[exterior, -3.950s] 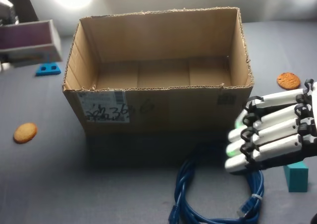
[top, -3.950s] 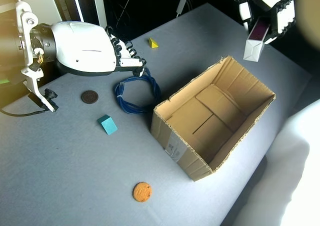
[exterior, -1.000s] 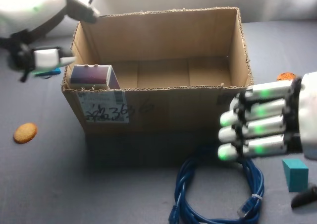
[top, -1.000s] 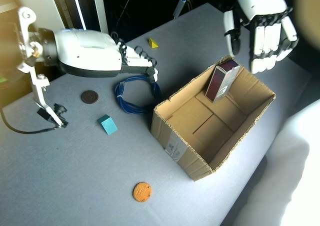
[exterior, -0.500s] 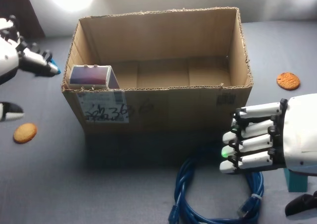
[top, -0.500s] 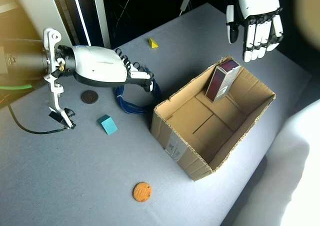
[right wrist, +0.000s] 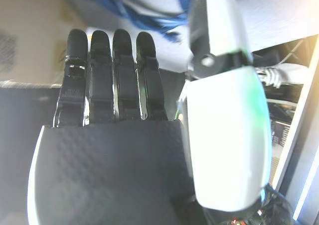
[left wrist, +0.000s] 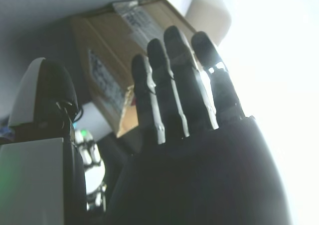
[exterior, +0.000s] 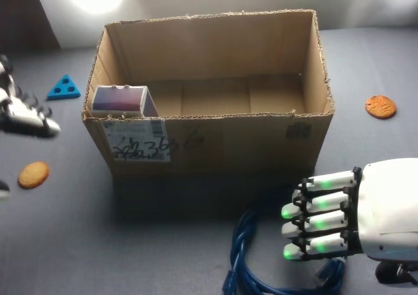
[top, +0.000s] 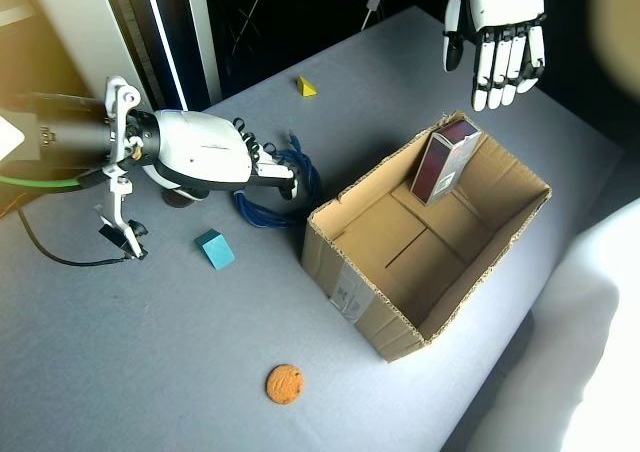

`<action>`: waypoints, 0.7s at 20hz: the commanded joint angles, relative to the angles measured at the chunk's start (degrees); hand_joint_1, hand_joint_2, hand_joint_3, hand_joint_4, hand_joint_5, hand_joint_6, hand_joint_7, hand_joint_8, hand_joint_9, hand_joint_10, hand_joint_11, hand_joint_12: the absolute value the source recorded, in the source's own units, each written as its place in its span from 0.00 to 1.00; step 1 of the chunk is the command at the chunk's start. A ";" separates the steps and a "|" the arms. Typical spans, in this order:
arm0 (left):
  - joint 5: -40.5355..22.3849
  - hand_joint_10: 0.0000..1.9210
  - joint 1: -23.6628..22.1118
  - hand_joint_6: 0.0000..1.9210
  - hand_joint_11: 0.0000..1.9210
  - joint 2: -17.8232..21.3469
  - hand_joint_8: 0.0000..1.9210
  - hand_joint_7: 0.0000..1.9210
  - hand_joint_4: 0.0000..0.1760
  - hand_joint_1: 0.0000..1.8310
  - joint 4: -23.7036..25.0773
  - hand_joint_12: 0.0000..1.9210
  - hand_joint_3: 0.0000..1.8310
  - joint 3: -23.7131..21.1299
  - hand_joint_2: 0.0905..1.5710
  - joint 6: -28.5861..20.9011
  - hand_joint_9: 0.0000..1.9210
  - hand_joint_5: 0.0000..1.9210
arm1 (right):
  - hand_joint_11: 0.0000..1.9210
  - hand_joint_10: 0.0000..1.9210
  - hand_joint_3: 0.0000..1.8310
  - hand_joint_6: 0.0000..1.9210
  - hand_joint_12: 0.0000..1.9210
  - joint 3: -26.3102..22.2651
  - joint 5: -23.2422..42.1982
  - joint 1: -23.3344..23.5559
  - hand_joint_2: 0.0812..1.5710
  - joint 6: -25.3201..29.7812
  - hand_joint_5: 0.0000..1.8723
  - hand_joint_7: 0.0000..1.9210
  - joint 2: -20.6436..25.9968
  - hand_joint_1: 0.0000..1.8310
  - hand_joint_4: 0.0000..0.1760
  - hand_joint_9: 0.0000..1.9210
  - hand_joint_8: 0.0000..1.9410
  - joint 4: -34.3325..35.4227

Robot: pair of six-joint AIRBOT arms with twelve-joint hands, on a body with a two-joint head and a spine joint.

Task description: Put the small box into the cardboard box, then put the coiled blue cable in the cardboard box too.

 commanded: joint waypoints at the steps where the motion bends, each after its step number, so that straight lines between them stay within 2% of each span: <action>1: -6.38 0.00 0.33 0.00 0.00 1.02 0.00 0.28 0.00 0.47 1.54 0.61 0.00 0.19 0.71 -2.83 0.28 0.26 | 0.00 0.02 0.00 0.02 0.48 -0.27 3.96 -0.28 0.62 -0.33 0.23 0.18 0.17 0.67 0.00 0.14 0.01 2.41; 2: -7.35 0.01 1.65 0.00 0.00 1.04 0.00 0.29 0.00 0.47 4.37 0.61 0.00 0.17 0.71 -6.00 0.28 0.26 | 0.00 0.03 0.00 0.02 0.55 -0.39 3.43 -0.51 0.61 -0.33 0.27 0.22 -0.15 0.74 0.00 0.18 0.02 2.64; 3: -8.64 0.01 2.62 0.00 0.00 1.03 0.00 0.29 0.00 0.47 6.16 0.61 0.00 0.15 0.71 -7.92 0.28 0.26 | 0.00 0.03 0.00 0.02 0.55 -0.59 2.70 -0.58 0.61 -0.33 0.27 0.22 -0.42 0.74 0.00 0.18 0.02 2.86; 5: -10.78 0.01 4.21 0.00 0.00 1.03 0.01 0.29 0.00 0.45 9.14 0.60 0.00 -0.05 0.71 -10.15 0.29 0.26 | 0.00 0.05 0.00 0.02 0.64 -0.98 1.90 -0.78 0.60 -0.33 0.29 0.27 -0.79 0.77 0.00 0.23 0.02 3.91; 8: -16.17 0.01 6.53 0.00 0.00 1.00 0.00 0.30 0.00 0.45 14.50 0.60 0.00 -0.30 0.71 -13.38 0.29 0.26 | 0.00 0.05 0.00 0.03 0.67 -1.23 1.10 -0.94 0.62 -0.33 0.33 0.31 -1.74 0.74 0.00 0.25 0.02 5.84; 11: -20.61 0.01 7.07 0.00 0.00 0.91 0.00 0.31 0.00 0.45 22.55 0.62 0.00 -0.36 0.70 -18.11 0.30 0.27 | 0.00 0.07 0.00 0.04 0.72 -1.23 0.66 -0.73 0.62 -0.39 0.37 0.34 -2.63 0.73 0.00 0.28 0.02 8.34; 14: -24.26 0.01 7.09 0.00 0.00 0.91 0.00 0.31 0.00 0.44 27.84 0.61 0.00 -0.49 0.70 -21.73 0.30 0.27 | 0.00 0.06 0.01 0.03 0.71 -1.23 0.12 -0.11 0.64 -0.38 0.37 0.34 -3.38 0.71 0.00 0.28 0.02 12.39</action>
